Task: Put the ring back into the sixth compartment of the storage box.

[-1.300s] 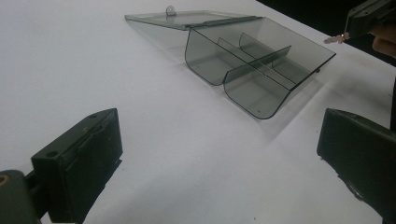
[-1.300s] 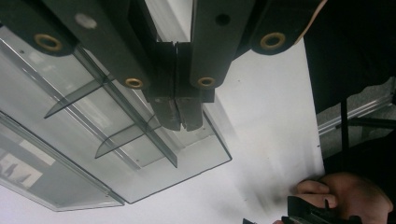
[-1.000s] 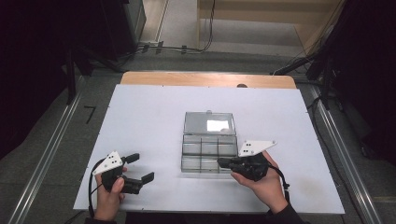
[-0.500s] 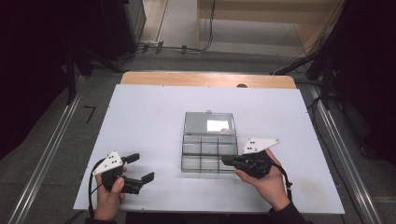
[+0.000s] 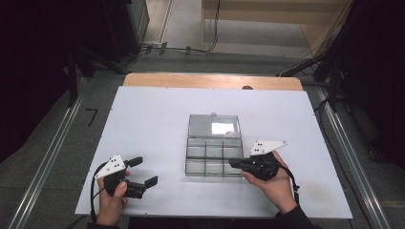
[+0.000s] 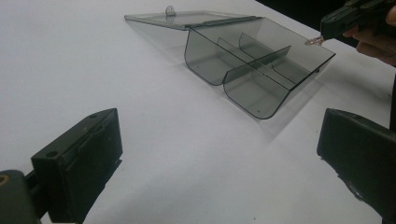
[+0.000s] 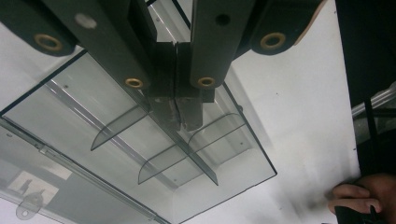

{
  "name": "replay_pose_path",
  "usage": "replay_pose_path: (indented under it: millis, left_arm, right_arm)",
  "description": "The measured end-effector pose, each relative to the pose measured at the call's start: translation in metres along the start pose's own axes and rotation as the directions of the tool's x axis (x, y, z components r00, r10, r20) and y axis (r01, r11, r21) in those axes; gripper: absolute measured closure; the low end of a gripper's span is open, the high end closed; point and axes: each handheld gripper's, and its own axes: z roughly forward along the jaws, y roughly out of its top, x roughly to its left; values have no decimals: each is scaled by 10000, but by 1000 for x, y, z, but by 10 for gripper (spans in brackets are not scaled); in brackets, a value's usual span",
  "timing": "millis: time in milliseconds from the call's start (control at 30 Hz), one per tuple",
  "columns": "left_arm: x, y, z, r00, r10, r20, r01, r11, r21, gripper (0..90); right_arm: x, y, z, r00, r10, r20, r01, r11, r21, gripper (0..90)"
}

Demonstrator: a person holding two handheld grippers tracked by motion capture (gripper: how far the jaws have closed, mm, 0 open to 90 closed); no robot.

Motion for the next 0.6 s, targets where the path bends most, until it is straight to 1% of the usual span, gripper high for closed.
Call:
replay_pose_path:
  millis: [600]
  left_arm:
    - [0,0,0,10000,19,38,-19,10000,-7,0]
  right_arm:
    - [-9,-8,5,9995,304,95,-306,9993,224,869]
